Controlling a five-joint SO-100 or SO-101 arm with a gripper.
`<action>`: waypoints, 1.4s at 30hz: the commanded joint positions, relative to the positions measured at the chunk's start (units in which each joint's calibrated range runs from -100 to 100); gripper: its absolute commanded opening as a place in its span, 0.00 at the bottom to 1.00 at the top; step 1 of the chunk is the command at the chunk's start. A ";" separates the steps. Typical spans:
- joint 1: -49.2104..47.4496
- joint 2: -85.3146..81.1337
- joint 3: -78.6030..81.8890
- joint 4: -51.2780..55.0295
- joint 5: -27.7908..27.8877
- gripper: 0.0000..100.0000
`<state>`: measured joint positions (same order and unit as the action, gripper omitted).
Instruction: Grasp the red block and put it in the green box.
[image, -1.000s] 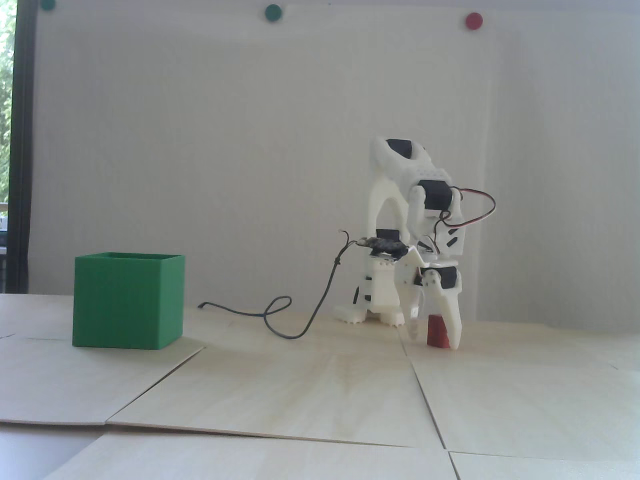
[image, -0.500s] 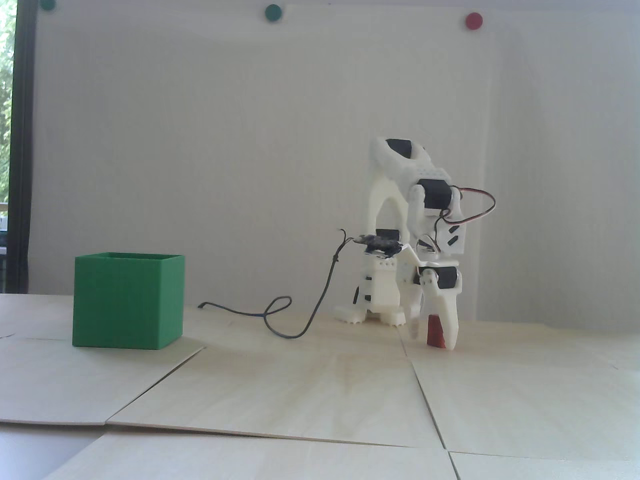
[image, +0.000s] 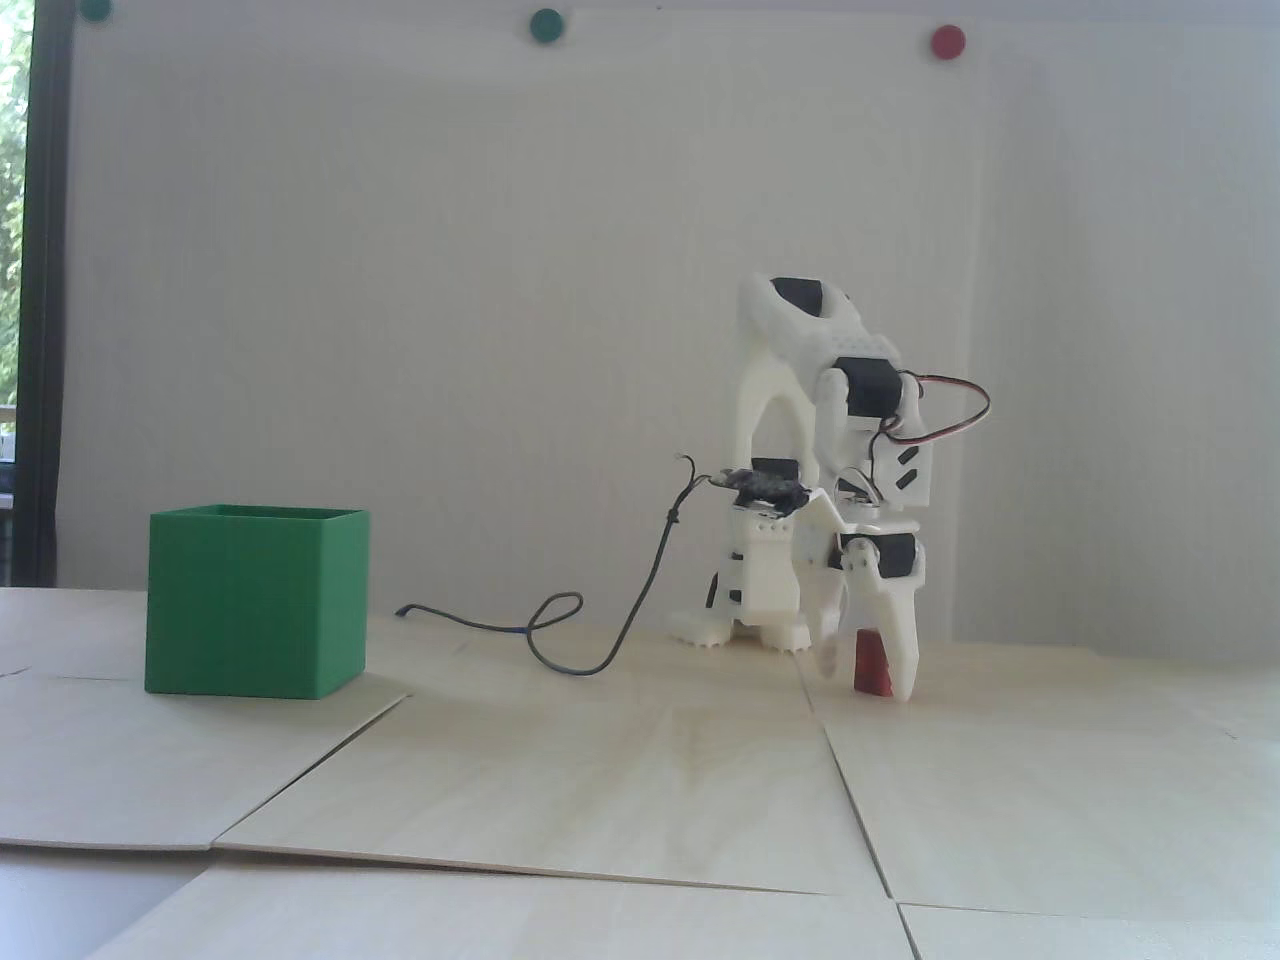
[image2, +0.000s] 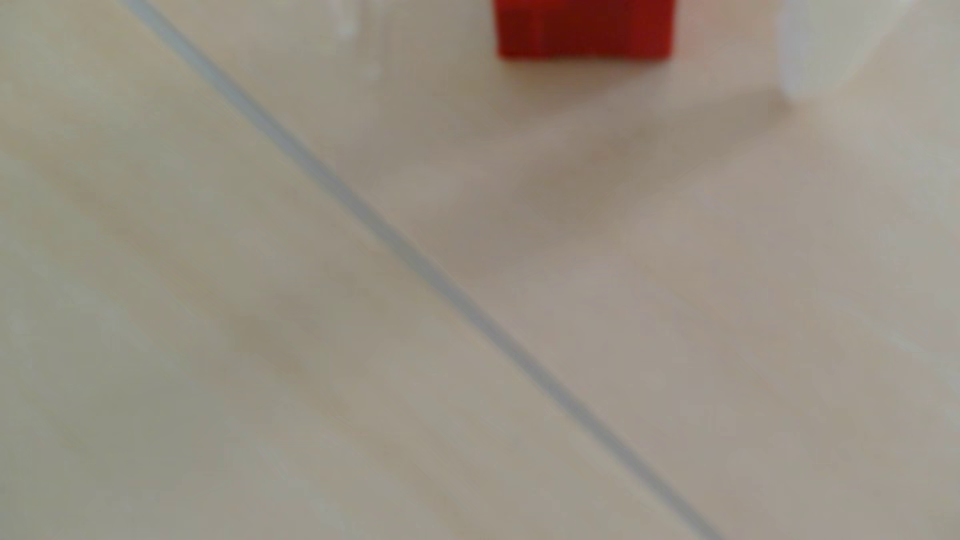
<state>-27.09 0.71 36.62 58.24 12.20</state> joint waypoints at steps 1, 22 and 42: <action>0.11 -2.88 -1.03 -2.00 0.45 0.26; -0.45 -3.11 -10.71 10.82 0.40 0.26; -1.01 -2.96 -10.97 10.74 0.40 0.13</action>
<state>-27.70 0.71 29.45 68.14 12.30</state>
